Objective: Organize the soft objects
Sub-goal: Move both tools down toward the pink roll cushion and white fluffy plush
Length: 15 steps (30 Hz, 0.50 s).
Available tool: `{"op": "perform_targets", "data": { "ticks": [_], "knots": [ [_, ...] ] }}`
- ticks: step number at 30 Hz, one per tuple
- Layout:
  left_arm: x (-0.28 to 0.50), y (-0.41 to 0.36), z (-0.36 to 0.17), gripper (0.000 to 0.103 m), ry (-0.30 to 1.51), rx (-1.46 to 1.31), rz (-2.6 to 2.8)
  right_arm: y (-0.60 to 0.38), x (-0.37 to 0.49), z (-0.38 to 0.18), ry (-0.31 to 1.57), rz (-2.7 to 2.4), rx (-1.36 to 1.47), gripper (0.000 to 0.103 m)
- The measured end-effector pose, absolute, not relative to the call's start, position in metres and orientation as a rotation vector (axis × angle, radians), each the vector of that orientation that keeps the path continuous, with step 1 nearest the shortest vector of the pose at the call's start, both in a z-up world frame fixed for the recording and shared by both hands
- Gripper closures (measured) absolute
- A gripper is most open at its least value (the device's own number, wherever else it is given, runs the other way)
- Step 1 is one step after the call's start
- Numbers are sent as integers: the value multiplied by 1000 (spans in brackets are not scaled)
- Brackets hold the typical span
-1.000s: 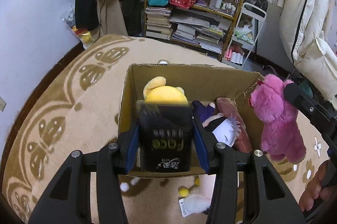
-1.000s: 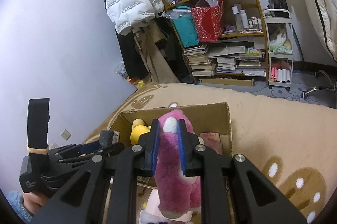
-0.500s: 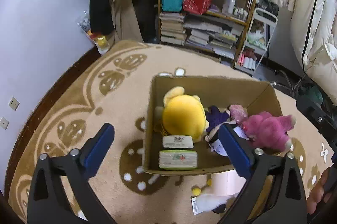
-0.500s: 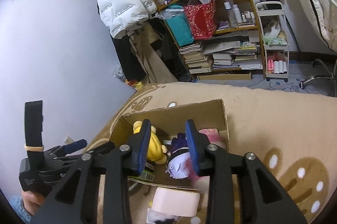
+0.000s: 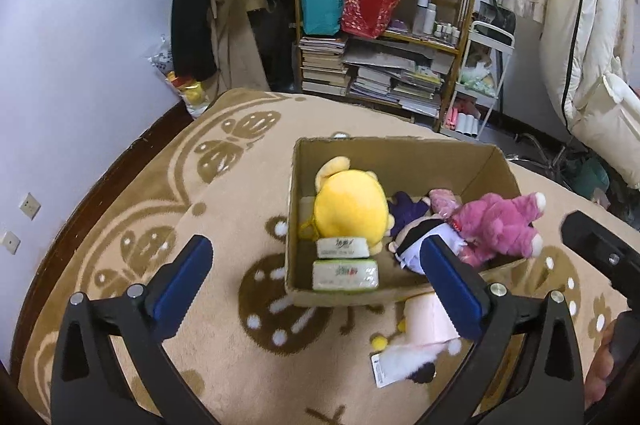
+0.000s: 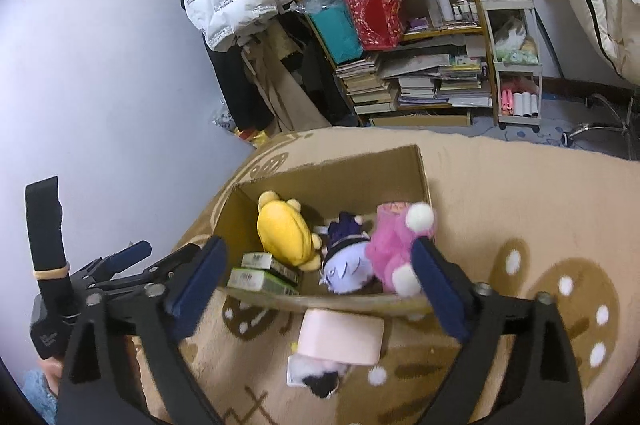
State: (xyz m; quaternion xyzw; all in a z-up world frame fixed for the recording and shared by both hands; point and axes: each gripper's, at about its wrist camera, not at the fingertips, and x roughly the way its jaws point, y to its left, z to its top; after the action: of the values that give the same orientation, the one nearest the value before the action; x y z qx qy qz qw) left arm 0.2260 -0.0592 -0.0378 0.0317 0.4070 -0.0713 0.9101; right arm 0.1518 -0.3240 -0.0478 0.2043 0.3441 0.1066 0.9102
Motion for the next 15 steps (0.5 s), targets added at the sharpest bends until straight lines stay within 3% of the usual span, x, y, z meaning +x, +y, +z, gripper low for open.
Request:
{"op": "perform_targets", "data": {
  "ticks": [15],
  "knots": [
    [194,-38,-68,1,900,-2,-109,-331,141,-90,786,199,481,0]
  ]
}}
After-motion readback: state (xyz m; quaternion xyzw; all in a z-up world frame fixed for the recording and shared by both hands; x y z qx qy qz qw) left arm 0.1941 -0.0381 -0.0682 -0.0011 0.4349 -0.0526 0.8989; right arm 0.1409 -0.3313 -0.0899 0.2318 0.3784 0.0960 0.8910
